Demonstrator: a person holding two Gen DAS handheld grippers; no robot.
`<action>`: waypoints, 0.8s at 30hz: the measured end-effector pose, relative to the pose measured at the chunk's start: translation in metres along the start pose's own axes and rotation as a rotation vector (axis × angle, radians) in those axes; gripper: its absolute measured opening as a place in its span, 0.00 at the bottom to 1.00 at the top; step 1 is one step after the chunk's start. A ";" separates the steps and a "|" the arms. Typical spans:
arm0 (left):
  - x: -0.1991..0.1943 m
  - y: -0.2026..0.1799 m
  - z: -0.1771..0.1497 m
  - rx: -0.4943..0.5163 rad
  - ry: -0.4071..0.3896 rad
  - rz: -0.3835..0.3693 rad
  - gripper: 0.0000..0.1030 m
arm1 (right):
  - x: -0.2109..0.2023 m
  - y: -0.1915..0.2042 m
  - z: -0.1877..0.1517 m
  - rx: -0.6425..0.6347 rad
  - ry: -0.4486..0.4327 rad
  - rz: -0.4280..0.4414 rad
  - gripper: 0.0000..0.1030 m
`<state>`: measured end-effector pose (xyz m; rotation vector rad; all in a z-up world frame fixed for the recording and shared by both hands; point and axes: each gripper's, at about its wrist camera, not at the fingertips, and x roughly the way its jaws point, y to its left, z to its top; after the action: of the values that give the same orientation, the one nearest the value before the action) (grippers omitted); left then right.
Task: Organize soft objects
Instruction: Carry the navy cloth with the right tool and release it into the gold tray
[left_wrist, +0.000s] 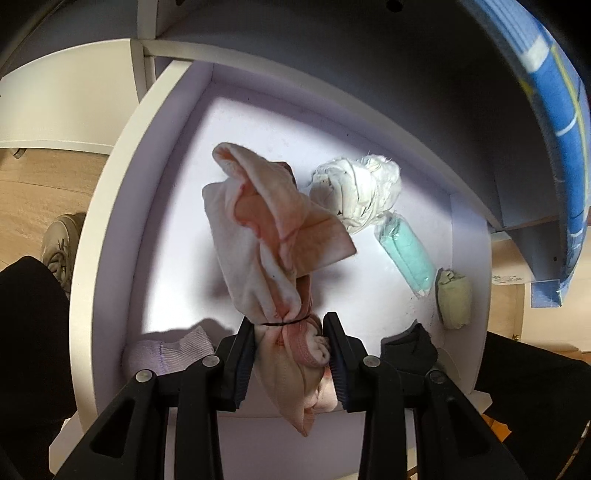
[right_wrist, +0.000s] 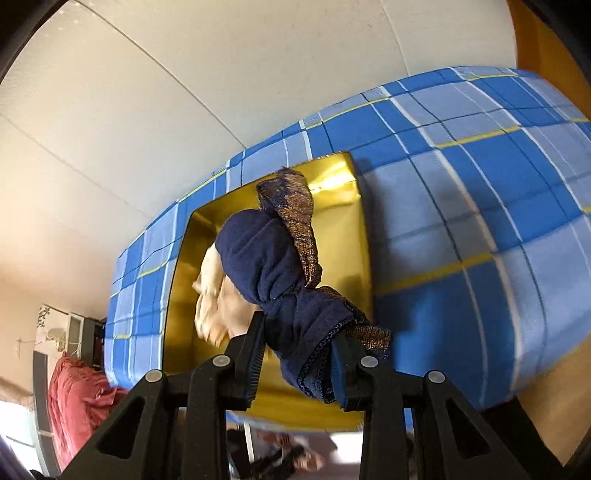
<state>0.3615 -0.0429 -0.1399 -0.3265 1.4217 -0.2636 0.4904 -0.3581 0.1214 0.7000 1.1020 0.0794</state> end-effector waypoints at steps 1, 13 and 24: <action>-0.003 0.000 0.000 0.003 -0.007 -0.002 0.34 | 0.008 0.003 0.006 -0.002 0.003 -0.005 0.30; -0.019 -0.002 0.003 0.018 -0.046 -0.039 0.34 | 0.093 0.014 0.052 0.017 0.039 -0.087 0.33; -0.023 -0.011 0.005 0.047 -0.064 -0.030 0.34 | 0.075 0.015 0.043 -0.081 -0.044 -0.049 0.51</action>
<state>0.3637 -0.0437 -0.1138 -0.3148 1.3469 -0.3079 0.5656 -0.3371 0.0817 0.5995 1.0672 0.0665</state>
